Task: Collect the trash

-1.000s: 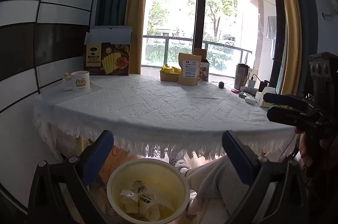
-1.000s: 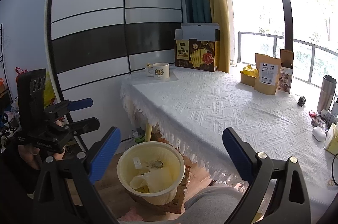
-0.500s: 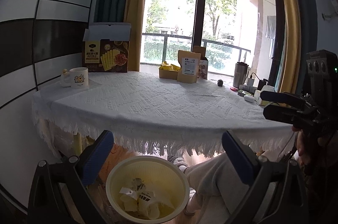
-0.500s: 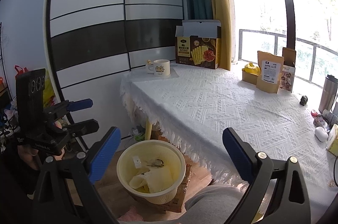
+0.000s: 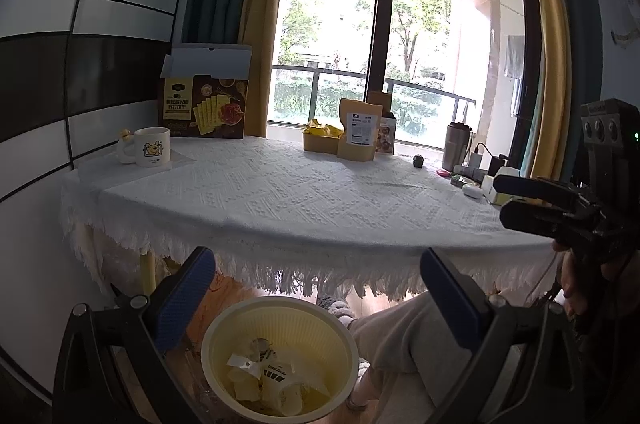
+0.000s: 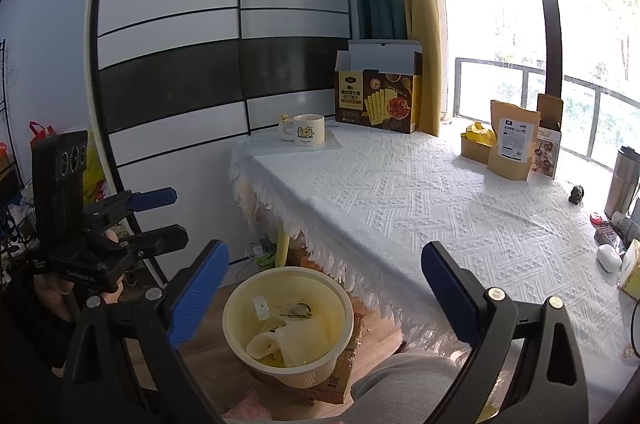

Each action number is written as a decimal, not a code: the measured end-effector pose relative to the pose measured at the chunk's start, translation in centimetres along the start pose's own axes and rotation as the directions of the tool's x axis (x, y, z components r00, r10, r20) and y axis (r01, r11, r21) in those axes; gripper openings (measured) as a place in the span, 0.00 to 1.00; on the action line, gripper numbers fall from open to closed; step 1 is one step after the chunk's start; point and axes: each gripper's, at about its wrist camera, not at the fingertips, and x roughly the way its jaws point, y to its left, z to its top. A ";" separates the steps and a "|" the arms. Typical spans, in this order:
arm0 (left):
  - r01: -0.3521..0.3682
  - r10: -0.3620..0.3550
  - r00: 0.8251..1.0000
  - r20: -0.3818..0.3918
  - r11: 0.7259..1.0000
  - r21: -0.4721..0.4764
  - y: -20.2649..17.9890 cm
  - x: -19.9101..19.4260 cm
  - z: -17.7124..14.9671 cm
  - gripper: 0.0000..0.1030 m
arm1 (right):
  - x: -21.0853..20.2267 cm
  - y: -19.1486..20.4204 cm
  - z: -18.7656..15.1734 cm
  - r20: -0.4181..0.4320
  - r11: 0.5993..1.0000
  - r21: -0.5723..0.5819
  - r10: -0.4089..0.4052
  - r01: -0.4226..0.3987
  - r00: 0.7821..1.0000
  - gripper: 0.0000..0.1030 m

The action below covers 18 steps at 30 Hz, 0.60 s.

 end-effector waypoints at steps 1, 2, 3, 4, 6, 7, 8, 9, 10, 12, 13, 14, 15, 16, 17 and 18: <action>0.000 0.000 1.000 0.000 1.000 0.000 0.0 0.0 0.0 0.99 | 0.0 0.0 0.0 -0.001 1.000 0.000 0.000 0.000 1.000 0.94; -0.001 0.001 1.000 0.000 1.000 -0.001 0.0 0.0 0.0 0.99 | 0.0 -0.1 0.0 -0.002 1.000 0.000 0.000 0.000 1.000 0.94; 0.000 0.000 1.000 0.001 1.000 -0.001 0.0 0.0 0.0 0.99 | 0.0 -0.1 0.0 -0.002 1.000 0.000 0.000 0.000 1.000 0.94; 0.000 0.000 1.000 0.001 1.000 0.000 0.0 0.0 0.0 0.99 | 0.1 -0.1 0.0 -0.002 1.000 0.000 0.000 0.000 1.000 0.94; -0.002 0.002 1.000 -0.001 1.000 0.001 0.0 0.0 0.0 0.99 | 0.1 -0.1 0.0 -0.002 1.000 0.000 0.001 -0.001 1.000 0.94; -0.003 0.003 1.000 -0.002 1.000 0.001 0.1 0.0 0.0 0.99 | 0.1 -0.1 0.0 -0.003 1.000 0.001 0.000 0.000 1.000 0.94; -0.003 0.003 1.000 -0.001 1.000 0.000 0.1 0.0 0.1 0.99 | 0.1 -0.1 0.1 -0.004 1.000 0.002 0.001 -0.001 1.000 0.94; -0.003 0.003 1.000 0.000 1.000 -0.001 0.1 0.0 0.1 0.99 | 0.1 -0.1 0.1 -0.004 1.000 0.002 0.002 -0.002 1.000 0.94; -0.003 0.003 1.000 0.000 1.000 -0.001 0.1 0.1 0.2 0.99 | 0.1 -0.1 0.1 -0.005 1.000 0.001 0.002 -0.002 1.000 0.94; -0.004 0.004 1.000 0.002 1.000 -0.003 0.2 0.1 0.2 0.99 | 0.1 -0.1 0.0 -0.007 1.000 0.000 0.002 -0.002 1.000 0.94; -0.005 0.005 1.000 0.001 1.000 -0.005 0.3 0.1 0.1 0.99 | 0.2 -0.1 0.0 -0.008 1.000 -0.001 0.003 -0.003 1.000 0.94; -0.006 0.006 1.000 0.000 1.000 -0.006 0.4 0.2 0.1 0.99 | 0.2 0.0 0.0 -0.009 1.000 -0.002 0.002 -0.002 1.000 0.94; -0.008 0.008 1.000 -0.002 1.000 -0.006 0.4 0.2 0.1 0.99 | 0.3 0.0 0.1 -0.011 1.000 -0.003 0.002 -0.002 1.000 0.94; -0.013 0.013 1.000 -0.003 1.000 -0.006 0.4 0.3 0.1 0.99 | 0.4 0.0 0.1 -0.012 1.000 -0.003 0.002 -0.002 1.000 0.94; -0.016 0.016 1.000 -0.001 1.000 -0.006 0.5 0.3 0.0 0.99 | 0.5 0.0 0.1 -0.013 1.000 -0.003 0.002 -0.002 1.000 0.94; -0.018 0.018 1.000 0.001 1.000 -0.006 0.4 0.2 0.0 0.99 | 0.5 0.0 0.2 -0.012 1.000 -0.003 0.001 -0.001 1.000 0.94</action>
